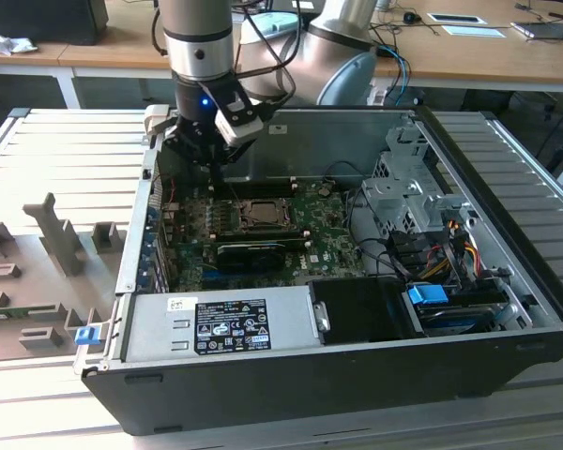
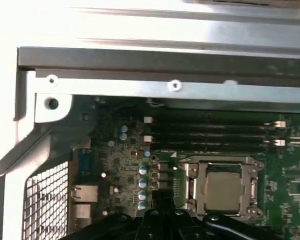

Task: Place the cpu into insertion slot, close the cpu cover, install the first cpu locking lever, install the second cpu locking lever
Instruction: 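Install the first cpu locking lever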

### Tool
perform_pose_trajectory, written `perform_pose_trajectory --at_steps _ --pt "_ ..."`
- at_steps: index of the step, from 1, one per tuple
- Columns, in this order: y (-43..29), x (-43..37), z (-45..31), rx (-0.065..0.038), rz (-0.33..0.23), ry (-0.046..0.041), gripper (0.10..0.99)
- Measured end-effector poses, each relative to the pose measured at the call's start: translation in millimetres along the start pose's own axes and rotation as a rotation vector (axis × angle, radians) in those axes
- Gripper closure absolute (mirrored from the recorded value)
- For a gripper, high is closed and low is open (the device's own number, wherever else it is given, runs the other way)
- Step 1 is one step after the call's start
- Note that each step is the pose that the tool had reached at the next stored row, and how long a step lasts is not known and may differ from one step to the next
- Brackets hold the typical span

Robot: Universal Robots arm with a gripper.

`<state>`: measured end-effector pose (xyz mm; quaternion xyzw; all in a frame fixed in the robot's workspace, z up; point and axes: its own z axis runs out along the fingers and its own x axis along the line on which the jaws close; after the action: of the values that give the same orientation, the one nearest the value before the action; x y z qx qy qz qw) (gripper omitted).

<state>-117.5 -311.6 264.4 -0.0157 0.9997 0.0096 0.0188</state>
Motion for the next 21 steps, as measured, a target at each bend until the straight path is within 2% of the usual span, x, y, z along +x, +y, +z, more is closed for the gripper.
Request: perform_pose_trajectory --at_steps 4,9,17,21 --pt "4.9 1.2 3.7 0.000 0.000 0.0001 0.980" --pt "15.7 0.7 4.9 0.000 0.000 0.0002 0.980" --pt "17.8 -2.0 6.0 0.000 0.000 0.0016 0.980" --pt "17.6 -11.9 6.5 0.000 0.000 0.0040 0.980"
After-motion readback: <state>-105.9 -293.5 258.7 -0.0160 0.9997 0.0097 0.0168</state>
